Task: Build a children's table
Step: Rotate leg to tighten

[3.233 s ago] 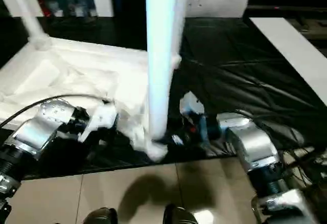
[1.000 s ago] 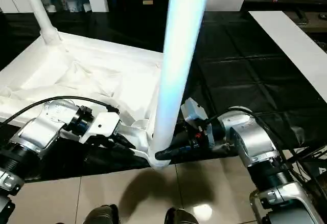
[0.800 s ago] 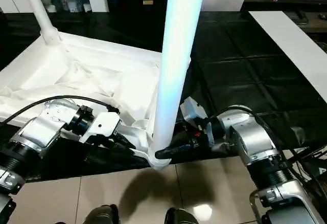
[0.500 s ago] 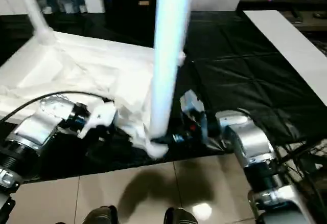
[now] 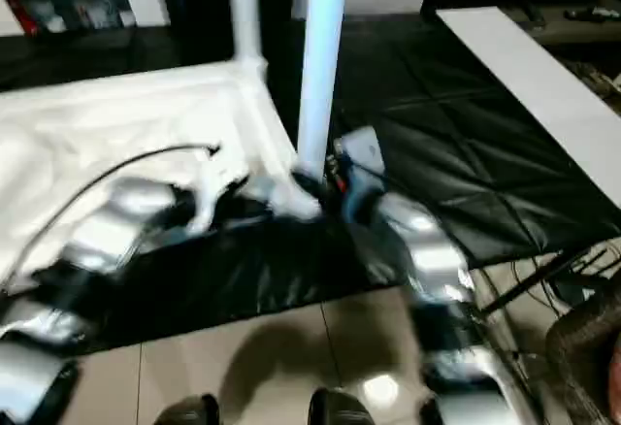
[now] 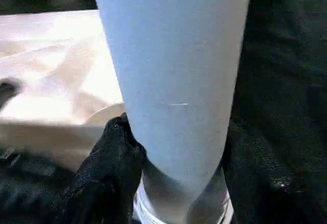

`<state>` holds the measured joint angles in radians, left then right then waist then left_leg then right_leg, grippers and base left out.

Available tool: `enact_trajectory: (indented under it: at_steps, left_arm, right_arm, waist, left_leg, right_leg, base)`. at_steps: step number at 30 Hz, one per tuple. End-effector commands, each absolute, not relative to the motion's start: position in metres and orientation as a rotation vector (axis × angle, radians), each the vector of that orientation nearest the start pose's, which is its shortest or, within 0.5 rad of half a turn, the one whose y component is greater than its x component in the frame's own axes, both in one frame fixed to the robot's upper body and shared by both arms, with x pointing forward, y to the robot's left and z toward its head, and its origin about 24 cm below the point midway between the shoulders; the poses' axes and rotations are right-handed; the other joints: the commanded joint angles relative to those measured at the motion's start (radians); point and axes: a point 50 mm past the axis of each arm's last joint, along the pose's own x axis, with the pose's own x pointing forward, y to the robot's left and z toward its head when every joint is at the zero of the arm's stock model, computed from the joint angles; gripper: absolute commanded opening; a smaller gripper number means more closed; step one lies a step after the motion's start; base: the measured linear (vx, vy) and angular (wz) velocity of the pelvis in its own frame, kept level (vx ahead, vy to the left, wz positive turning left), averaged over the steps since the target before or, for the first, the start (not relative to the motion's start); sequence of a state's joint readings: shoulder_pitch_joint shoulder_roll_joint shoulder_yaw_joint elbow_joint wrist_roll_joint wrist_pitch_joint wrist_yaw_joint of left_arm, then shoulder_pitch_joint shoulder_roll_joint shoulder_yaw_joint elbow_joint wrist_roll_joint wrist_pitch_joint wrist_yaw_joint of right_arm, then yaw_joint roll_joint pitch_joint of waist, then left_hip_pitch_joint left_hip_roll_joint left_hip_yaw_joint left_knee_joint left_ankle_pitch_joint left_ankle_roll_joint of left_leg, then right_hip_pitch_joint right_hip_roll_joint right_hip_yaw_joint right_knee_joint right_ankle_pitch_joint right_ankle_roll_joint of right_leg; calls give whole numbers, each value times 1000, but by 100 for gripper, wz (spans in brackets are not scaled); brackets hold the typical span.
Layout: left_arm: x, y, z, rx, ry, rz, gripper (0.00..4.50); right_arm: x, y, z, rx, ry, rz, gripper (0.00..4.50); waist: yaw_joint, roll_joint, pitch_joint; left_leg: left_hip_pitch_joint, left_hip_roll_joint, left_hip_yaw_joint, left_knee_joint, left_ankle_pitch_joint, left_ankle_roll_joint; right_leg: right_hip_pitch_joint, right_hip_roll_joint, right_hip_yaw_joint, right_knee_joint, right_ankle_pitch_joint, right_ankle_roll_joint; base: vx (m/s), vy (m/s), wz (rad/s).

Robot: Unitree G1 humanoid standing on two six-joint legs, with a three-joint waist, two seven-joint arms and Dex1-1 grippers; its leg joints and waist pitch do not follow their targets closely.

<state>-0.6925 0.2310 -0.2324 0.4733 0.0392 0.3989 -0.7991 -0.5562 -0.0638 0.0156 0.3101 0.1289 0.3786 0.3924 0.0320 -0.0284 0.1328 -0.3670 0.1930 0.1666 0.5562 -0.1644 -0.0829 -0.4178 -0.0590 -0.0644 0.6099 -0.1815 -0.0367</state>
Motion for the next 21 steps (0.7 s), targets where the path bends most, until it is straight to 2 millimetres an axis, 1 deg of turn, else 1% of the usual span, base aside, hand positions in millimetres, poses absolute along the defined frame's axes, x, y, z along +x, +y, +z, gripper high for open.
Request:
enact_trajectory:
  at_steps: [1, 2, 3, 4, 5, 7, 9, 10, 11, 12, 13, 14, 15, 16, 17, 18, 19, 20, 21]
  left_arm:
    - [354, 77, 95, 304, 302, -832, 0]
    - [353, 76, 95, 307, 302, -834, 0]
    - [353, 75, 95, 310, 304, -838, 0]
    - [352, 75, 95, 319, 304, -840, 0]
    - [351, 76, 95, 324, 304, -841, 0]
    - [351, 77, 94, 333, 306, -835, 0]
    - [350, 85, 92, 365, 303, -849, 0]
    - [349, 88, 91, 373, 305, -855, 0]
    - [349, 90, 91, 385, 294, -872, 0]
    - [347, 92, 91, 397, 283, -897, 0]
    - [345, 95, 89, 405, 284, -921, 0]
    - [343, 97, 89, 422, 275, -954, 0]
    - [343, 97, 89, 422, 275, -954, 0]
    - [338, 104, 86, 448, 270, -1029, 0]
    - [332, 109, 85, 465, 261, -1103, 0]
    - [332, 109, 85, 465, 261, -1104, 0]
    - [328, 111, 85, 474, 256, -1149, 0]
    - [325, 114, 83, 490, 269, -1187, 0]
    - [321, 119, 81, 519, 281, -1241, 0]
  right_arm:
    - [334, -59, 77, 113, 235, 557, 231]
    - [335, -58, 78, 119, 231, 543, 251]
    - [335, -57, 79, 120, 231, 536, 264]
    - [335, -56, 80, 123, 223, 538, 264]
    - [335, -56, 81, 125, 217, 542, 264]
    - [335, -58, 82, 121, 212, 542, 301]
    - [334, -69, 84, 95, 169, 574, 312]
    - [333, -73, 85, 40, 146, 609, 312]
    - [329, -77, 85, -9, 129, 657, 323]
    - [327, -83, 84, -26, 126, 680, 338]
    - [327, -92, 83, -30, 119, 672, 356]
    - [326, -101, 83, -23, 104, 681, 356]
    - [326, -101, 83, -23, 104, 681, 357]
    - [325, -119, 87, -29, 75, 714, 370]
    - [324, -130, 90, -37, 58, 756, 370]
    - [324, -130, 90, -38, 58, 756, 388]
    - [324, -135, 92, -44, 50, 781, 399]
    - [322, -139, 95, -55, 41, 835, 399]
    - [318, -142, 97, -69, 40, 909, 399]
  waist:
    - [6, -1, -67]
    - [7, 4, -68]
    - [7, 3, -68]
    - [7, 6, -68]
    - [5, 4, -67]
    - [6, 5, -67]
    - [6, 6, -67]
    - [9, 5, -69]
    - [9, 4, -69]
    - [8, 4, -70]
    - [8, 2, -71]
    - [5, 1, -71]
    - [6, 0, -71]
    - [5, 3, -72]
    - [6, 2, -71]
    - [6, 2, -70]
    - [6, 4, -67]
    - [6, 4, -67]
    - [8, 7, -66]
  left_leg:
    - [4, 24, -2, -51, -126, 42]
    - [4, 24, -2, -51, -125, 41]
    - [5, 24, -2, -51, -125, 42]
    - [3, 24, -3, -53, -126, 44]
    - [3, 24, -3, -53, -136, 48]
    - [3, 23, -3, -53, -137, 50]
    - [3, 24, -3, -52, -148, 51]
    - [1, 25, -4, -51, -139, 55]
    - [-2, 23, -4, -50, -125, 62]
    - [-2, 23, -4, -49, -117, 65]
    - [-6, 23, -4, -48, -100, 77]
    - [-9, 22, -4, -48, -94, 80]
    - [-9, 20, -4, -47, -97, 83]
    - [-5, 21, -3, -46, -100, 88]
    - [-8, 22, -2, -44, -106, 94]
    - [-5, 23, -2, -45, -115, 99]
    - [-3, 24, 0, -45, -116, 100]
    - [-3, 24, 0, -45, -116, 100]
    - [0, 27, 1, -46, -123, 102]
  right_leg:
    - [57, -75, 56, -84, -239, -171]
    - [58, -75, 56, -84, -234, -171]
    - [58, -74, 56, -84, -224, -170]
    - [59, -72, 55, -82, -202, -172]
    - [60, -72, 55, -82, -195, -171]
    - [61, -73, 56, -82, -188, -171]
    - [62, -74, 57, -83, -193, -171]
    - [65, -74, 56, -81, -173, -170]
    - [67, -72, 56, -78, -141, -173]
    - [68, -71, 56, -76, -125, -174]
    - [72, -71, 56, -73, -89, -181]
    - [74, -71, 55, -72, -82, -185]
    - [75, -72, 54, -74, -88, -185]
    - [73, -73, 56, -74, -94, -193]
    - [75, -74, 56, -76, -103, -195]
    - [75, -73, 56, -77, -113, -197]
    - [69, -72, 56, -78, -136, -199]
    - [69, -72, 56, -78, -136, -199]
    - [67, -74, 56, -79, -150, -204]
  base:
    - [0, 0, 0]
    - [0, 0, 0]
    - [0, 0, 0]
    - [0, 0, 0]
    - [0, 0, 0]
    - [0, 0, 0]
    - [0, 0, 0]
    - [0, 0, 0]
    - [0, 0, 0]
    - [0, 0, 0]
    - [0, 0, 0]
    - [0, 0, 0]
    - [0, 0, 0]
    - [0, 0, 0]
    - [0, 0, 0]
    - [0, 0, 0]
    - [0, 0, 0]
    - [0, 0, 0]
    - [0, 0, 0]
